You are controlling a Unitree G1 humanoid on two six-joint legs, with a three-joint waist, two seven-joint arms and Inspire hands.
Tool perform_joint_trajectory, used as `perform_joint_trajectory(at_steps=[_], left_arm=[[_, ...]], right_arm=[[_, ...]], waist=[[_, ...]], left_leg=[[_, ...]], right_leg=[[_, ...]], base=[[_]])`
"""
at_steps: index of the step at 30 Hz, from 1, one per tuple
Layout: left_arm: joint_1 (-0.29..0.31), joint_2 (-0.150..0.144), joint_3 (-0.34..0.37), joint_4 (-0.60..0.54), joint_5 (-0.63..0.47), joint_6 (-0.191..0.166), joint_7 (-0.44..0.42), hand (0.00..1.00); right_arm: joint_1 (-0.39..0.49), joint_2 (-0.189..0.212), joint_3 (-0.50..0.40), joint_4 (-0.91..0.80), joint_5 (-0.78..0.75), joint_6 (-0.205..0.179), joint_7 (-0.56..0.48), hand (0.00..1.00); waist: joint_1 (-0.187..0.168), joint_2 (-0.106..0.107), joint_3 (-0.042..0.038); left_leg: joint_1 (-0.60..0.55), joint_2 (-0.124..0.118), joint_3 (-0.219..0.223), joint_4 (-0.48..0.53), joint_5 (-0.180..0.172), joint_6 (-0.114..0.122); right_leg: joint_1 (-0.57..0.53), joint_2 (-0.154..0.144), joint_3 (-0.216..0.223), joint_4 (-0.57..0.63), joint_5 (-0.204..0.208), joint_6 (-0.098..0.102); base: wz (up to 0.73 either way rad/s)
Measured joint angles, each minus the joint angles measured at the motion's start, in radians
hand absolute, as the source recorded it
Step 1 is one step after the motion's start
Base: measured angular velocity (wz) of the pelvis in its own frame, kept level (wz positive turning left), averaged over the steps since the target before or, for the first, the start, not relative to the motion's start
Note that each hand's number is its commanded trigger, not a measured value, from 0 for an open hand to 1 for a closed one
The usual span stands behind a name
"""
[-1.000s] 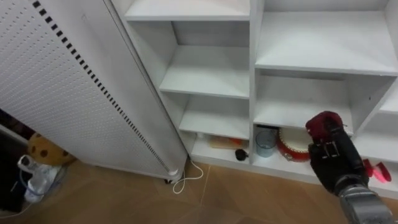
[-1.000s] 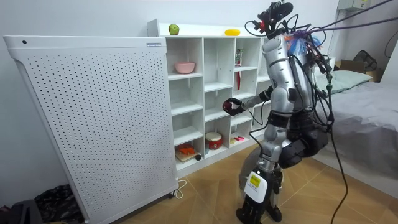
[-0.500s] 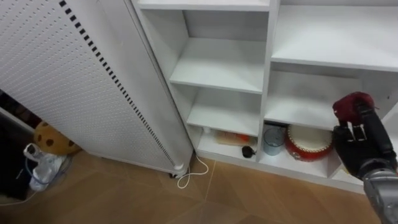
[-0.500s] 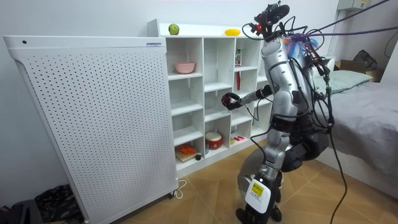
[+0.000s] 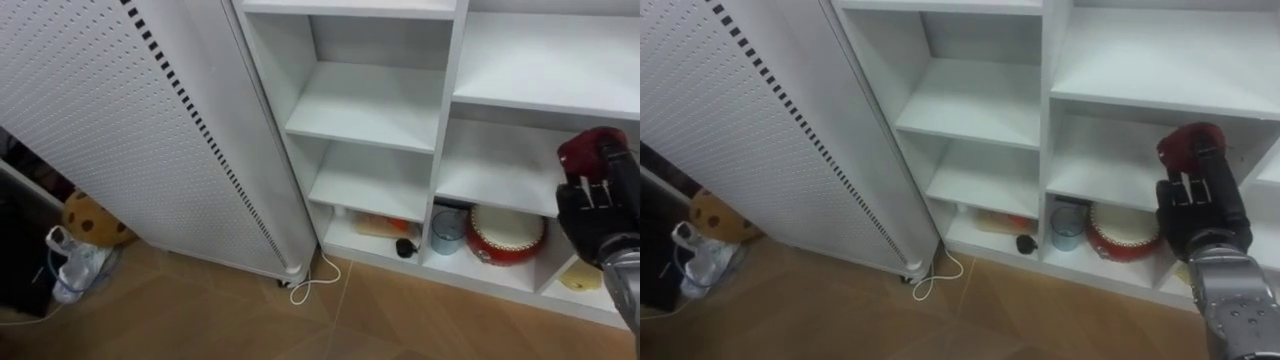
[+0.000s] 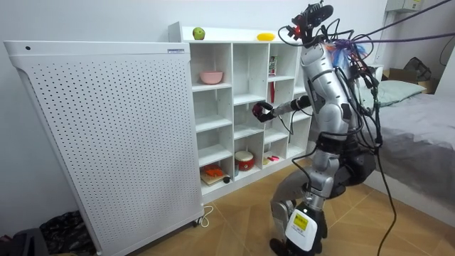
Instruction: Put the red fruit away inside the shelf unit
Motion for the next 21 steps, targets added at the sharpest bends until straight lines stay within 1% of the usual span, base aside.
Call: perform_joint_trajectory(at_steps=[4,6,9,10,13,15,17,21], left_arm=[[0.001,0.0,0.0,0.0,-0.001,0.0,0.005,0.0],[0.005,0.001,0.0,-0.002,-0.001,0.0,0.007,0.0],[0.032,0.005,-0.002,-0.037,-0.001,0.0,0.024,0.0],[0.037,0.005,-0.002,-0.039,-0.001,-0.001,0.027,0.0],[0.043,0.007,-0.002,-0.039,-0.001,-0.001,0.033,0.0],[0.043,0.007,-0.002,-0.039,-0.001,-0.001,0.035,0.0],[0.043,0.007,-0.002,-0.043,-0.001,-0.007,0.041,0.0],[0.043,0.007,-0.002,-0.044,-0.001,-0.017,0.045,0.0]], right_arm=[[-0.003,-0.003,0.001,0.0,-0.004,0.0,-0.006,0.0],[-0.003,-0.003,0.002,0.0,-0.004,0.0,-0.007,0.0],[-0.003,-0.003,0.002,0.0,-0.004,0.0,-0.028,0.0],[-0.003,-0.003,0.002,0.0,-0.004,0.0,-0.034,0.0],[-0.003,-0.003,0.002,0.0,-0.004,-0.001,-0.046,0.0],[-0.003,-0.003,0.002,0.0,-0.004,-0.008,-0.051,0.0],[-0.003,-0.004,0.002,0.0,-0.003,-0.023,-0.064,0.0],[-0.003,-0.004,0.002,0.0,-0.003,-0.032,-0.075,0.0]], waist=[[0.002,-0.006,-0.0036],[0.003,-0.007,-0.0033],[0.001,-0.008,-0.0025],[0.001,-0.009,-0.0023],[-0.001,-0.011,-0.0019],[-0.003,-0.011,-0.0019],[-0.003,-0.011,-0.0017],[-0.003,-0.011,-0.0016]], left_leg=[[0.0,-0.001,0.002,0.002,0.0,0.001],[0.0,-0.001,0.004,0.004,0.0,0.001],[0.0,-0.001,0.006,0.005,-0.002,0.001],[0.0,-0.001,0.006,0.005,-0.004,-0.003],[0.0,0.0,0.006,0.004,-0.004,-0.003],[0.0,-0.001,0.006,0.004,-0.003,-0.002],[0.0,-0.002,0.006,0.004,-0.001,0.002],[0.002,-0.004,0.006,0.004,-0.001,0.002]], right_leg=[[0.0,-0.003,0.001,0.005,0.0,0.0],[0.0,-0.003,0.002,0.008,0.0,0.0],[-0.002,-0.006,0.002,0.012,-0.002,0.0],[-0.002,-0.006,0.002,0.013,-0.003,0.0],[-0.002,-0.007,0.002,0.014,-0.005,0.001],[-0.002,-0.008,0.002,0.014,-0.005,0.0],[-0.002,-0.009,0.002,0.015,-0.005,0.0],[0.0,-0.01,0.001,0.015,-0.005,0.001]], base=[[0.01],[0.0],[0.0],[0.0],[0.0],[0.0],[0.0],[0.0]])
